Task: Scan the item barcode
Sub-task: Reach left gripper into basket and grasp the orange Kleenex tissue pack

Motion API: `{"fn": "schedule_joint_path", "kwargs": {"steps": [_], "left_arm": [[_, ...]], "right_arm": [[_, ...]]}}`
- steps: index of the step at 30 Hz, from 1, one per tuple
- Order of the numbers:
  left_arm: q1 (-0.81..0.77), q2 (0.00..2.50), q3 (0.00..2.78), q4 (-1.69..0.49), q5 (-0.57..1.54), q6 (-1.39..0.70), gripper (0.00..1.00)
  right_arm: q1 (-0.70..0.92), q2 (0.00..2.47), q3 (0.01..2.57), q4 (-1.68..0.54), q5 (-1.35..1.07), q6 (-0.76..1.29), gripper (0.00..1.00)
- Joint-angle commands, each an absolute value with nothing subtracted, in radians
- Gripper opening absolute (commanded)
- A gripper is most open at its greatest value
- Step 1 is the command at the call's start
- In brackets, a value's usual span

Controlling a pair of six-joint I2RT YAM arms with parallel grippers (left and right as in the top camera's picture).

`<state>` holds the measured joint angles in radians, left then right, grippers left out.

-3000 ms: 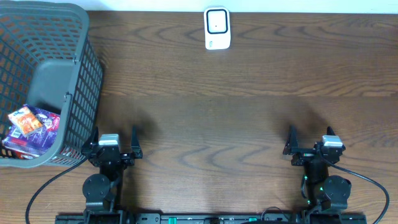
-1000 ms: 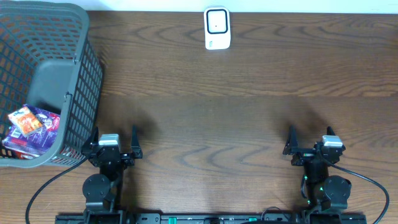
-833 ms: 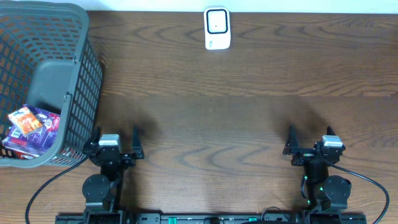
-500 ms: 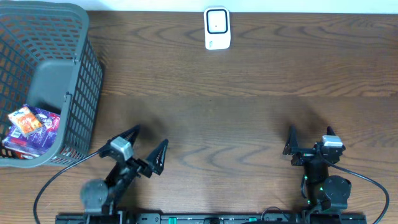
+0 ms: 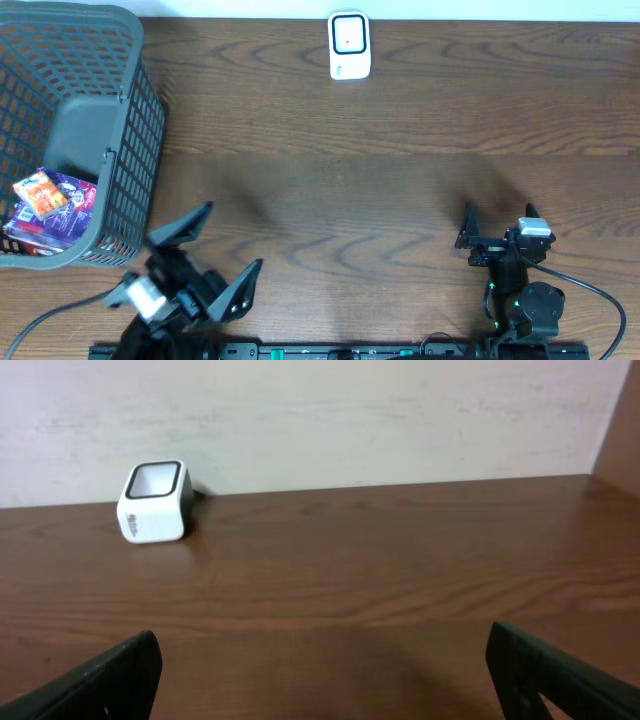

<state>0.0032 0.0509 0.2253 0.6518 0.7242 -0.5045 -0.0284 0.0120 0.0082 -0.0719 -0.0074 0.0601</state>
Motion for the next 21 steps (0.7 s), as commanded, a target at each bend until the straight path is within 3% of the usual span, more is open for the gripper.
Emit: {"fn": "schedule_joint_path", "kwargs": {"steps": [1,4,8,11,14,17,21], "left_arm": [[0.001,0.148,0.382,0.61,0.625,-0.371,0.98],[0.002,0.279,0.523,0.496,0.505,-0.262,0.98],[0.002,0.5,0.776,0.213,-0.033,-0.29,0.98],[0.002,0.687,0.988,0.01,-0.294,-0.188,0.98],[0.03,0.889,1.219,-0.2,-0.366,-0.051,0.98],[0.127,1.099,1.478,-0.471,-0.457,-0.047,0.98],[0.376,1.359,1.777,-0.917,-0.383,-0.308,0.98]], "right_arm": [[-0.019,0.007,0.006,-0.075,-0.006,0.07,0.99],[-0.019,0.007,0.006,-0.075,-0.006,0.07,0.99],[-0.019,0.007,0.006,-0.075,-0.006,0.07,0.99],[-0.019,0.007,0.006,-0.075,-0.006,0.07,0.99],[-0.019,0.007,0.006,-0.075,-0.006,0.07,0.99],[-0.019,0.007,0.006,-0.075,-0.006,0.07,0.99],[-0.019,0.007,0.006,-0.075,-0.006,0.07,0.99]]}}
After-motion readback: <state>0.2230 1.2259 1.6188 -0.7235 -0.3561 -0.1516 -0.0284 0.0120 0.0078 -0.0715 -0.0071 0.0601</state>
